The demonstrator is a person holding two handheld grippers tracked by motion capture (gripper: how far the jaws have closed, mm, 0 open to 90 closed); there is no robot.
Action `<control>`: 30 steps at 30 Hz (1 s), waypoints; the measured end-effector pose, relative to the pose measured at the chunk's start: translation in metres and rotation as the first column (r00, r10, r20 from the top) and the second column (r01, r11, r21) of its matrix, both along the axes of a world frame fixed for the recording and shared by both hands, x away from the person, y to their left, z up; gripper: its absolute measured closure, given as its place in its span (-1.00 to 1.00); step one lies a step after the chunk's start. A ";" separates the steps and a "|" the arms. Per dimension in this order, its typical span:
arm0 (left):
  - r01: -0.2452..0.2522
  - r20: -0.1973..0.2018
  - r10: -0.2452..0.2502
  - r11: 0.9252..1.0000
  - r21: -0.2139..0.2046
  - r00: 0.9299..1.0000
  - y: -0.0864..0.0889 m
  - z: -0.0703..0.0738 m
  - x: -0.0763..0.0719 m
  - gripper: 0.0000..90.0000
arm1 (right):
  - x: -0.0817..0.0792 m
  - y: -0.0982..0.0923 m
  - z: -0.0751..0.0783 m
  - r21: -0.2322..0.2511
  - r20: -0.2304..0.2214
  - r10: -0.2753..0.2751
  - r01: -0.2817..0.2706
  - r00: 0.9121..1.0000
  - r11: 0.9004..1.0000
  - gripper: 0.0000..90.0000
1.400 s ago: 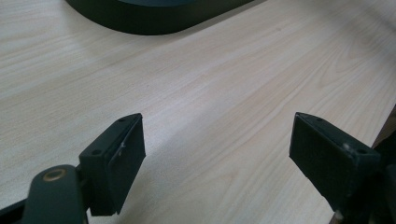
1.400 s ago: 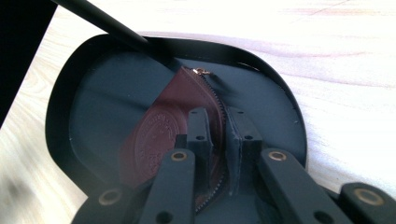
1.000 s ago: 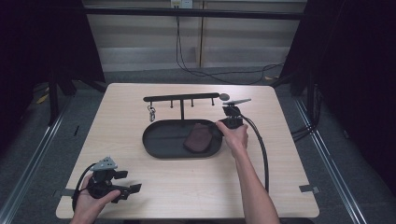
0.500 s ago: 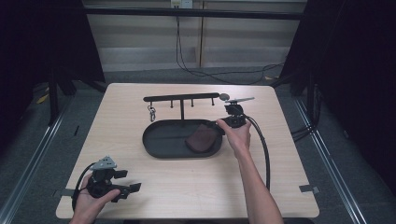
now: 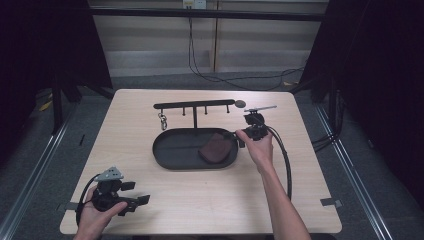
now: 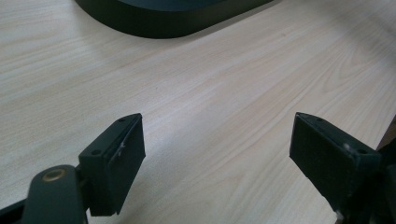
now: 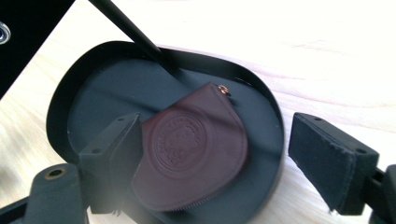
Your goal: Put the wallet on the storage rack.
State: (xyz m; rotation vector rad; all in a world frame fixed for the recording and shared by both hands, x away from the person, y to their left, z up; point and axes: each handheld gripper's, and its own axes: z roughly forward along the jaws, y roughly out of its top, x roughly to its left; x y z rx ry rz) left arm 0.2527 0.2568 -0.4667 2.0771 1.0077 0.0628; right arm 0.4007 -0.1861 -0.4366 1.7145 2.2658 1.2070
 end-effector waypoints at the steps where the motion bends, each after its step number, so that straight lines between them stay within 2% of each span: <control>1: 0.000 -0.003 0.000 1.000 -0.001 1.000 0.000 0.000 0.000 -0.60 | -0.001 -0.002 0.000 -0.001 0.000 0.002 -0.002 1.000 1.000 -0.65; 4: -0.005 -0.003 0.005 1.000 -0.001 1.000 0.001 0.000 0.001 -0.60 | -0.006 -0.005 0.002 -0.023 -0.001 -0.003 0.003 1.000 1.000 -0.68; 9: -0.020 -0.007 0.020 1.000 -0.003 1.000 0.001 0.000 0.001 -0.59 | -0.016 -0.011 0.006 -0.025 0.022 0.015 -0.015 1.000 1.000 -0.66; 11: -0.024 -0.013 0.024 1.000 0.004 1.000 0.002 0.000 0.001 -0.52 | -0.021 -0.015 0.005 -0.034 0.022 0.008 -0.008 1.000 0.999 -0.66; 14: -0.023 -0.010 0.023 1.000 0.000 1.000 0.002 0.000 0.002 -0.53 | -0.029 -0.022 0.008 -0.053 0.025 -0.002 0.003 1.000 0.999 -0.63; 22: -0.034 -0.006 0.034 0.999 -0.002 0.999 0.004 0.000 0.002 -0.58 | -0.051 -0.029 0.013 -0.086 0.071 -0.006 0.012 0.997 0.996 -0.55; 30: -0.047 0.002 0.047 0.999 -0.004 0.999 0.005 0.001 0.002 -0.58 | -0.074 -0.044 0.013 -0.088 0.101 -0.020 0.029 0.995 0.996 -0.54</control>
